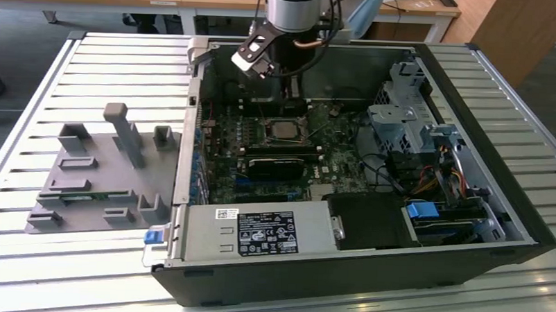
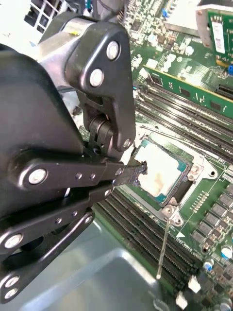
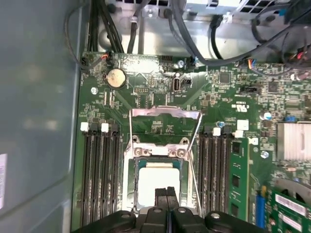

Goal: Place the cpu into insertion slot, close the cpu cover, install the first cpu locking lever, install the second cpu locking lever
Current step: 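Close the cpu cover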

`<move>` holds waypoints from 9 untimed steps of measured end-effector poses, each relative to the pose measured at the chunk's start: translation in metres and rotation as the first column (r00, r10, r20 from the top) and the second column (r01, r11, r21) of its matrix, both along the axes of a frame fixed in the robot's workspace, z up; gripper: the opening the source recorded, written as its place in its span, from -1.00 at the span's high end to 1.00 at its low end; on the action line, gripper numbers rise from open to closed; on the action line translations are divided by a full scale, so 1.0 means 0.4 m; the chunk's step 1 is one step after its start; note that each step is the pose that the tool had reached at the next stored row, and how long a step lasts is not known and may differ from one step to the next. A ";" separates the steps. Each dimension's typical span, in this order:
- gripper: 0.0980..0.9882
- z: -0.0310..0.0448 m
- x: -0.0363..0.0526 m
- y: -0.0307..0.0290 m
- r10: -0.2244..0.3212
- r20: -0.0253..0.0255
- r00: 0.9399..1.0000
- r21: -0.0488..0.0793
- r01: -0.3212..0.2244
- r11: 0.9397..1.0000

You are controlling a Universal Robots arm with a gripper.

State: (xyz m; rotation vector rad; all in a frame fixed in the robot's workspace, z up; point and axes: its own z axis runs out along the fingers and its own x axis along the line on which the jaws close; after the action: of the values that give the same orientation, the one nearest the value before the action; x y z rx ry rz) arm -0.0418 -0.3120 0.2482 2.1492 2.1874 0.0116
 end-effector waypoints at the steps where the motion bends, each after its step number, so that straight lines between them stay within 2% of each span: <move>1: 0.98 0.006 0.000 0.000 -0.001 0.000 1.000 0.000 0.001 1.000; 7: 0.98 0.045 0.000 0.000 -0.018 0.000 1.000 0.000 0.018 1.000; 9: 0.98 0.050 0.000 0.000 -0.018 0.000 1.000 0.000 0.018 1.000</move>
State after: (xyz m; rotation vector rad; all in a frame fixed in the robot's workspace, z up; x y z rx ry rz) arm -0.0419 -0.3120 0.2682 2.1692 2.1679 0.0108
